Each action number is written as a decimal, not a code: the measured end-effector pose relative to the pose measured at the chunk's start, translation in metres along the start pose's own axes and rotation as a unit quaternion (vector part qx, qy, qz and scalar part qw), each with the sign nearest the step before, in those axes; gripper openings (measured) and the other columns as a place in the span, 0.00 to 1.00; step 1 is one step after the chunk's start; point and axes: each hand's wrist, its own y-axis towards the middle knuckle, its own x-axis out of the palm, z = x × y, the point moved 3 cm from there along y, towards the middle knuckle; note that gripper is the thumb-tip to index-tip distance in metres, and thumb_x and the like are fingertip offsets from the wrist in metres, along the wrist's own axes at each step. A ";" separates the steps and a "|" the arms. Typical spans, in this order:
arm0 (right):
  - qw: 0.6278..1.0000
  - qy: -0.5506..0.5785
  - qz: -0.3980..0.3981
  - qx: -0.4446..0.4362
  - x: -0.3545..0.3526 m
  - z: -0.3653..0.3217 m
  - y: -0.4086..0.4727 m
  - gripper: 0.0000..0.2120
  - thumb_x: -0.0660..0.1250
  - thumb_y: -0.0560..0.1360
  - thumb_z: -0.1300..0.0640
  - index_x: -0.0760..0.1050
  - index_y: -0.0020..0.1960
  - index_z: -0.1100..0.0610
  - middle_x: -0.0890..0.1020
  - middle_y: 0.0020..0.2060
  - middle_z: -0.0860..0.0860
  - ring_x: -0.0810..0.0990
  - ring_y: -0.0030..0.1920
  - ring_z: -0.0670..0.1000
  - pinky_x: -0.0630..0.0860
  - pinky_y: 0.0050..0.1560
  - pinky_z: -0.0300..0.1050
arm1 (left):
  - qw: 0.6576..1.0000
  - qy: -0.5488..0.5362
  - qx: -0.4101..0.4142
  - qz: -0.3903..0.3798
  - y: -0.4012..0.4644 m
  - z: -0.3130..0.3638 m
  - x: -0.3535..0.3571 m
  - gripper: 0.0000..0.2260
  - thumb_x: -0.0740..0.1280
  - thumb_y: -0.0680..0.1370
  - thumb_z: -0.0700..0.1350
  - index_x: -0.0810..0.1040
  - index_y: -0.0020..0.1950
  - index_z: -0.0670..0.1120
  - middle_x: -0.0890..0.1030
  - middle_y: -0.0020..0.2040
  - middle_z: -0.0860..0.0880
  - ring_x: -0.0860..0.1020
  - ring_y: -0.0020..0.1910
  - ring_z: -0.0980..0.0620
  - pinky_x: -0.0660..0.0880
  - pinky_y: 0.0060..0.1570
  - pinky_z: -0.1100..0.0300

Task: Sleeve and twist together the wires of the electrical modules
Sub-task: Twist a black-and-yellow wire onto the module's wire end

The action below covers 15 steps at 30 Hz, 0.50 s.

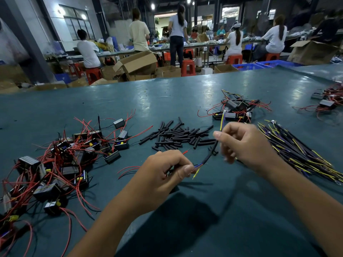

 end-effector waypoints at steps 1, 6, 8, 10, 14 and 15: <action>0.985 -0.137 0.080 -0.061 -0.007 -0.003 -0.001 0.14 0.72 0.75 0.50 0.73 0.38 0.58 0.79 0.27 0.52 0.76 0.27 0.52 0.74 0.33 0.44 | 1.000 -0.022 -0.005 0.007 0.000 0.000 0.000 0.10 0.62 0.82 0.53 0.79 0.45 0.53 0.80 0.41 0.54 0.78 0.41 0.52 0.73 0.44 0.56; 0.924 -0.204 -0.053 -0.318 0.012 -0.038 -0.020 0.15 0.64 0.78 0.43 0.77 0.54 0.54 0.81 0.50 0.46 0.80 0.54 0.47 0.74 0.56 0.42 | 0.990 -0.138 -0.018 0.013 0.000 0.005 0.002 0.08 0.64 0.82 0.50 0.81 0.46 0.53 0.80 0.40 0.57 0.76 0.38 0.59 0.70 0.41 0.66; 0.937 -0.139 -0.196 -0.254 0.028 -0.036 -0.027 0.15 0.64 0.78 0.41 0.75 0.57 0.50 0.82 0.49 0.44 0.82 0.53 0.45 0.76 0.55 0.43 | 0.983 -0.179 -0.022 0.025 0.000 0.005 0.002 0.09 0.64 0.81 0.51 0.81 0.45 0.52 0.78 0.38 0.57 0.72 0.34 0.56 0.67 0.37 0.62; 0.952 -0.083 -0.227 -0.188 0.034 -0.029 -0.029 0.11 0.67 0.77 0.44 0.75 0.55 0.48 0.82 0.41 0.47 0.82 0.42 0.46 0.78 0.45 0.49 | 0.980 -0.190 -0.033 0.048 0.001 0.001 0.000 0.10 0.65 0.80 0.53 0.81 0.44 0.50 0.78 0.36 0.54 0.71 0.33 0.45 0.66 0.33 0.53; 0.964 -0.022 -0.187 -0.187 0.031 -0.031 -0.025 0.04 0.67 0.78 0.50 0.75 0.47 0.50 0.75 0.34 0.52 0.70 0.32 0.50 0.69 0.32 0.40 | 0.980 -0.177 -0.051 0.077 0.002 -0.003 -0.004 0.10 0.66 0.79 0.54 0.83 0.45 0.51 0.81 0.37 0.54 0.76 0.35 0.52 0.70 0.37 0.59; 0.964 -0.015 -0.184 -0.190 0.031 -0.033 -0.025 0.05 0.67 0.78 0.50 0.75 0.47 0.50 0.74 0.33 0.52 0.69 0.31 0.47 0.67 0.32 0.37 | 0.981 -0.169 -0.051 0.080 0.002 -0.002 -0.005 0.10 0.65 0.79 0.54 0.83 0.45 0.52 0.81 0.38 0.54 0.76 0.36 0.52 0.71 0.38 0.61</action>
